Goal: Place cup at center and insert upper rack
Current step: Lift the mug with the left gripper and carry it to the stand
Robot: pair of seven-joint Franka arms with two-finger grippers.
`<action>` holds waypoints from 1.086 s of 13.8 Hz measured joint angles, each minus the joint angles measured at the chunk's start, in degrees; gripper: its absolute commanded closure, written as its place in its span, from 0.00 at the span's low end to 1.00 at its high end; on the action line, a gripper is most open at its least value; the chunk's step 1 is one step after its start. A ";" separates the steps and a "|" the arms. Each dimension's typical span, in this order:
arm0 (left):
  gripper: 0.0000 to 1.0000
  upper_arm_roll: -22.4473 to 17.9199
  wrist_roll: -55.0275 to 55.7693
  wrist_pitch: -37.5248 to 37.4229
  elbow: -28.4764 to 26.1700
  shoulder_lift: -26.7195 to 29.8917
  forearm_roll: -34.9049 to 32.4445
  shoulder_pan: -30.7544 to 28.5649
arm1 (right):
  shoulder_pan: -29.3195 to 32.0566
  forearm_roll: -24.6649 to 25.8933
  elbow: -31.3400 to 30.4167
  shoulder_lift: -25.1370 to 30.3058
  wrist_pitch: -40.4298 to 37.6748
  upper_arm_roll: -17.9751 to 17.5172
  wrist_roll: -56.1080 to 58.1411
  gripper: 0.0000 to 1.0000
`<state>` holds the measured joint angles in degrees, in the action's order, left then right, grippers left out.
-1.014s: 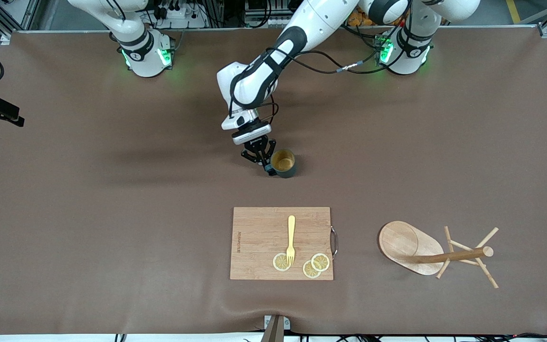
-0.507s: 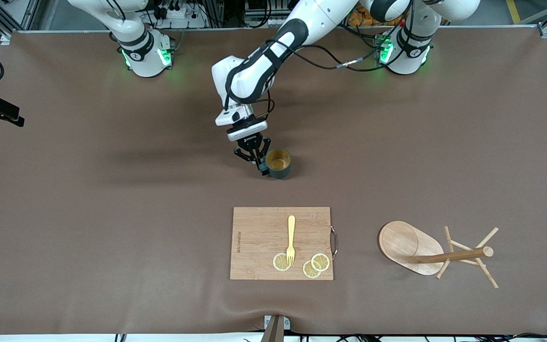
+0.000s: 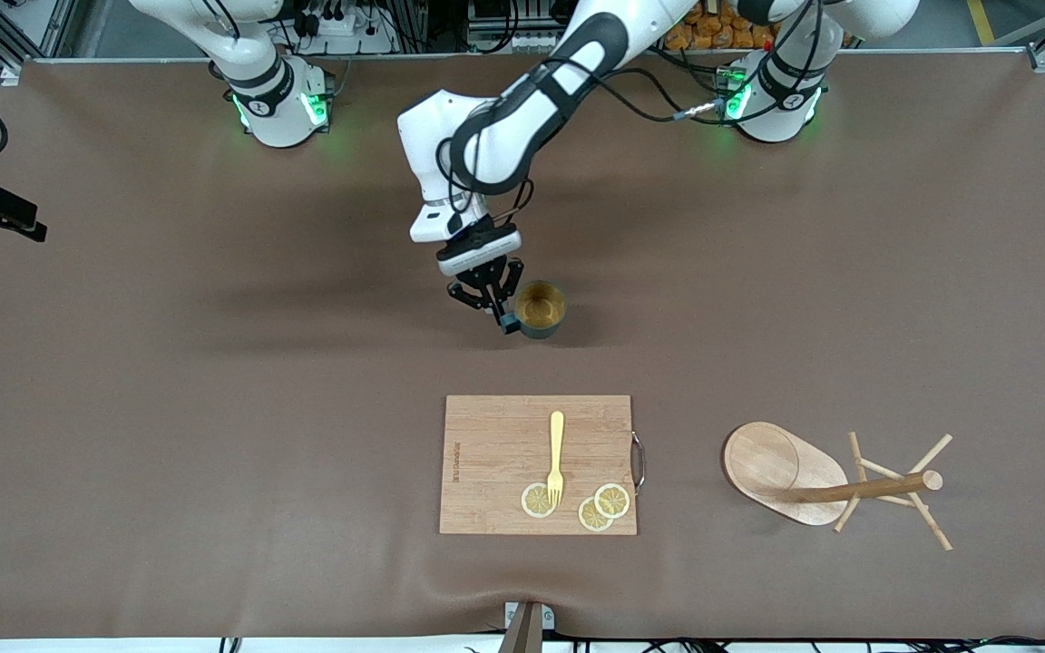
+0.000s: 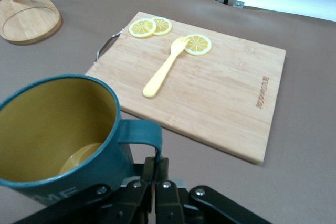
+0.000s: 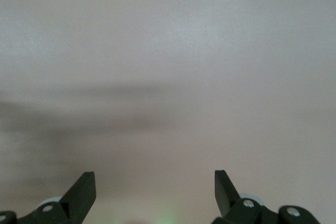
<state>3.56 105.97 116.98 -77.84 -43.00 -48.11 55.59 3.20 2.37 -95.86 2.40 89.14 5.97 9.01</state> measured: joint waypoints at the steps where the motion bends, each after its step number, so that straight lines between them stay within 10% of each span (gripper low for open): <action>1: 1.00 -0.02 -2.58 0.00 0.05 1.58 2.01 -1.44 | 0.02 0.00 0.00 0.00 0.00 0.01 -0.01 0.00; 15: 1.00 -0.10 -23.46 -0.77 -0.21 15.53 30.37 -22.53 | 0.05 0.00 -0.04 0.00 -1.06 -0.04 -0.04 0.00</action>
<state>3.46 82.51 116.22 -78.05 -27.47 -17.75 33.06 3.25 2.37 -95.89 2.40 88.07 5.93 8.97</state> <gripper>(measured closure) 0.965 0.000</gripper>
